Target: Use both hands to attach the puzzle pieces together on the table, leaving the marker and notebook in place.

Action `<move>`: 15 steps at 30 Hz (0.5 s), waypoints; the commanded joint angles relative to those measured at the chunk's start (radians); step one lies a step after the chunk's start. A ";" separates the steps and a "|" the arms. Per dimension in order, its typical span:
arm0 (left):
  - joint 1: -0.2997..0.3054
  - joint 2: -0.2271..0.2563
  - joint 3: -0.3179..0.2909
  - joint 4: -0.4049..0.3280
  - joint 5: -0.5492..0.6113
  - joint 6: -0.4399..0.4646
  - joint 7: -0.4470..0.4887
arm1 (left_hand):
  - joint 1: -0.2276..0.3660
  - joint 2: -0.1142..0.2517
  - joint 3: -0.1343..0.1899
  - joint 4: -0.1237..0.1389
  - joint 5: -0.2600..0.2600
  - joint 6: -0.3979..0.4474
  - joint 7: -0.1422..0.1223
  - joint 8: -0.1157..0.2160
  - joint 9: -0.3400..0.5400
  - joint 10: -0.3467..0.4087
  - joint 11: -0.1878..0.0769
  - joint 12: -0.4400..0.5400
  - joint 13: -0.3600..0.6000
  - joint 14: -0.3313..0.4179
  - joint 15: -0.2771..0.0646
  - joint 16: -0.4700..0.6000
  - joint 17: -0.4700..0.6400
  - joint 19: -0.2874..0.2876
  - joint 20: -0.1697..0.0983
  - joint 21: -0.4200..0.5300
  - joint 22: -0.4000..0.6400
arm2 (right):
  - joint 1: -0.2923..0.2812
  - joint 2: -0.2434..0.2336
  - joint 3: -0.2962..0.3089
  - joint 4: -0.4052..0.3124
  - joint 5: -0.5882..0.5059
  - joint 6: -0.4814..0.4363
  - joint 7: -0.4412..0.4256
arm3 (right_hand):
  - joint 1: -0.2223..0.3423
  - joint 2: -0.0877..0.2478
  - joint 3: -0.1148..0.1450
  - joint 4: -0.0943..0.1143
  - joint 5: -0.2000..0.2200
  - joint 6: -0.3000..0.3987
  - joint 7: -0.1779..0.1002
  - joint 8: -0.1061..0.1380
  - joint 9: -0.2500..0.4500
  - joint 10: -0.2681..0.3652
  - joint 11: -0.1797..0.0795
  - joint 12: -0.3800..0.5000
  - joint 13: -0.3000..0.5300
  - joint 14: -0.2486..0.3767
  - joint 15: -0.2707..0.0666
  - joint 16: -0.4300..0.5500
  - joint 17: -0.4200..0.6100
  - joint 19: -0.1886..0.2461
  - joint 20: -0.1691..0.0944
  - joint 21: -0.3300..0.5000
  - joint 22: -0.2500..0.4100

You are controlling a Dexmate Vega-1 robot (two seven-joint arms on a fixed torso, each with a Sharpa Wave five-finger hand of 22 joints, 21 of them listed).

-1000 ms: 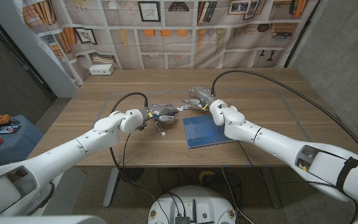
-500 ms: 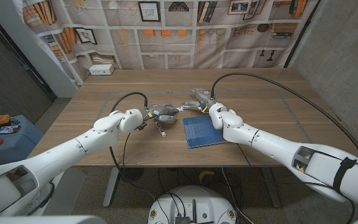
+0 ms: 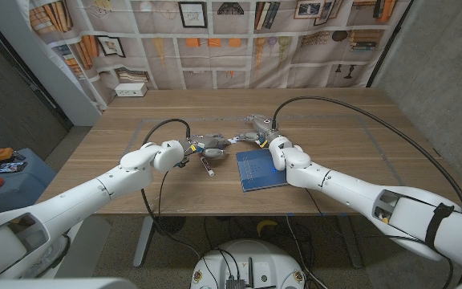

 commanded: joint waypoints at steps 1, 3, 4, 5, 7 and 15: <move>0.008 0.006 -0.003 -0.008 -0.003 0.003 -0.002 | 0.009 0.093 0.003 -0.006 -0.004 0.007 -0.001 0.004 0.002 0.012 0.002 0.007 0.005 -0.006 -0.045 0.000 0.001 -0.103 -0.035 0.002 0.002 | 0.010 0.015 -0.016 0.038 0.015 -0.010 -0.036 | 0.010 -0.002 0.004 -0.006 0.008 0.005 -0.008 0.009 0.000 0.011 -0.002 0.008 0.003 0.012 -0.001 0.001 -0.001 0.008 -0.004 0.002 0.001; 0.012 0.006 -0.006 -0.013 -0.003 0.014 -0.001 | 0.009 0.093 0.003 -0.006 -0.004 0.007 0.000 0.004 0.002 0.012 0.002 0.007 0.005 -0.005 -0.045 0.000 0.001 -0.103 -0.035 0.002 0.002 | 0.012 0.016 -0.018 0.042 0.016 -0.011 -0.038 | 0.012 -0.001 0.005 -0.007 0.008 0.005 -0.008 0.009 0.000 0.011 -0.001 0.008 0.003 0.013 -0.001 0.002 -0.002 0.009 -0.004 0.003 0.001; 0.011 0.008 -0.005 -0.011 -0.004 0.008 -0.001 | 0.009 0.093 0.003 -0.006 -0.004 0.008 0.000 0.004 0.002 0.012 0.001 0.007 0.005 -0.005 -0.045 0.000 0.001 -0.103 -0.035 0.002 0.002 | 0.013 0.018 -0.019 0.045 0.016 -0.013 -0.041 | 0.012 -0.001 0.005 -0.008 0.008 0.006 -0.008 0.009 0.000 0.011 -0.001 0.008 0.003 0.013 -0.001 0.002 -0.003 0.009 -0.004 0.003 0.001; 0.012 0.008 -0.005 -0.011 -0.005 0.006 -0.001 | 0.009 0.093 0.003 -0.006 -0.004 0.008 0.000 0.004 0.002 0.013 0.001 0.007 0.005 -0.005 -0.045 0.000 0.001 -0.103 -0.035 0.002 0.002 | 0.014 0.019 -0.020 0.048 0.018 -0.010 -0.042 | 0.014 -0.001 0.005 -0.009 0.008 0.007 -0.008 0.010 0.000 0.011 -0.001 0.008 0.003 0.014 -0.001 0.002 -0.003 0.009 -0.004 0.002 0.001; 0.013 0.008 -0.006 -0.014 -0.003 0.013 -0.003 | 0.009 0.093 0.003 -0.006 -0.004 0.007 0.000 0.004 0.002 0.012 0.002 0.007 0.005 -0.005 -0.045 0.000 0.001 -0.103 -0.035 0.002 0.002 | 0.017 0.023 -0.022 0.054 0.020 -0.012 -0.045 | 0.015 0.000 0.005 -0.010 0.008 0.009 -0.010 0.011 0.000 0.014 -0.003 0.009 0.003 0.015 -0.002 0.002 -0.004 0.010 -0.004 0.003 0.001; 0.015 0.010 -0.006 -0.015 -0.006 0.008 -0.003 | 0.009 0.094 0.003 -0.007 -0.004 0.008 0.000 0.004 0.002 0.013 0.003 0.007 0.005 -0.004 -0.045 0.000 0.001 -0.102 -0.035 0.002 0.002 | 0.026 0.020 -0.031 0.060 0.023 -0.007 -0.045 | 0.020 -0.003 0.004 -0.015 0.009 0.011 -0.013 0.012 0.000 0.018 -0.004 0.010 0.003 0.020 -0.002 0.003 -0.008 0.015 -0.006 0.004 0.001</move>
